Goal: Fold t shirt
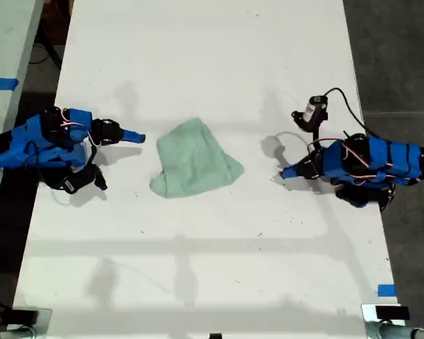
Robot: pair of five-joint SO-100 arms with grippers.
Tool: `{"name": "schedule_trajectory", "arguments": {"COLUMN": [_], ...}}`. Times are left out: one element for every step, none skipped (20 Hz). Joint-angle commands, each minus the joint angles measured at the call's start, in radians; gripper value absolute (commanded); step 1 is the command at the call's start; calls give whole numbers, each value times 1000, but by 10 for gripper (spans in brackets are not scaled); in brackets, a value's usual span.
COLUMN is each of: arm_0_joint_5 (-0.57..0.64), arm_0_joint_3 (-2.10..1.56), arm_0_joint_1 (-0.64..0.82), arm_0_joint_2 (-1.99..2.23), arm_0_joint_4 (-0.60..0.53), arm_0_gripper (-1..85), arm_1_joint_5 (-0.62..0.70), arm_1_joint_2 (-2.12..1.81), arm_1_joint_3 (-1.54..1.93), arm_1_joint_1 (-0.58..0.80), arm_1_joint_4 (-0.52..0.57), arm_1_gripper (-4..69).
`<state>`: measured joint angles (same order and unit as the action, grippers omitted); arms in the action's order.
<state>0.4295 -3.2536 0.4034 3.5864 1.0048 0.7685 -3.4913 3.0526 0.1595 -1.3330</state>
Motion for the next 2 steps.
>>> {"name": "schedule_trajectory", "arguments": {"arm_0_joint_5": [-6,-6], "arm_0_joint_3": [-37,-37], "arm_0_joint_1": [-5,-5], "arm_0_joint_2": [3,3], "arm_0_joint_4": [2,2], "arm_0_gripper": [34,34], "arm_1_joint_5": [14,14], "arm_1_joint_2": [-12,-12], "arm_1_joint_3": [52,52], "arm_1_joint_1": [-8,-8], "arm_1_joint_4": [-5,-5], "arm_1_gripper": [57,57]}}
